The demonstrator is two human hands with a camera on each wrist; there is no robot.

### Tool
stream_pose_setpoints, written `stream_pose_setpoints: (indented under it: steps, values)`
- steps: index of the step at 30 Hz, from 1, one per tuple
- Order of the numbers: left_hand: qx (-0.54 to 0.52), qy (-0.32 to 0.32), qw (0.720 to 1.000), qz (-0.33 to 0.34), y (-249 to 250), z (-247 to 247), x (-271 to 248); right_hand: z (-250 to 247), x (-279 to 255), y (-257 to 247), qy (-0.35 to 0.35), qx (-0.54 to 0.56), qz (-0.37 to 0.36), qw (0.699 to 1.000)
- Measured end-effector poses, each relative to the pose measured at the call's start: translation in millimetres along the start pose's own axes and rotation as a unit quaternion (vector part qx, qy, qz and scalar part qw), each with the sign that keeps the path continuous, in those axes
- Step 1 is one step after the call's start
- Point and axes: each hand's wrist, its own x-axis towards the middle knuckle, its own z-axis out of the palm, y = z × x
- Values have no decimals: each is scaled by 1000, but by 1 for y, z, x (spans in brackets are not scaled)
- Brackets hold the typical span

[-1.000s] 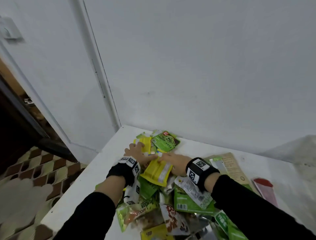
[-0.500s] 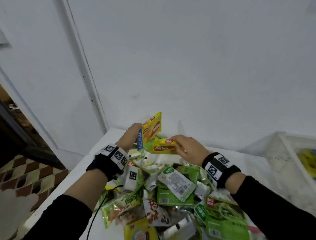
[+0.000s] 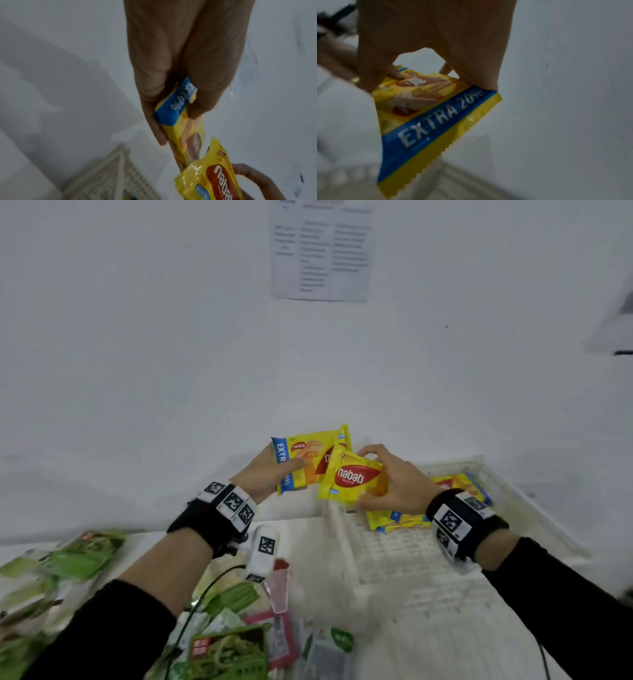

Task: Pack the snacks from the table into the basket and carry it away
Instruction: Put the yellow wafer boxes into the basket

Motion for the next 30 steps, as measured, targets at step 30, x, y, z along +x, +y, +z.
stream_pose_setpoints:
  steps: [30]
  values:
    - [578,50,815,11,-121,194,143,-55,22,250,-181,-276,156,931]
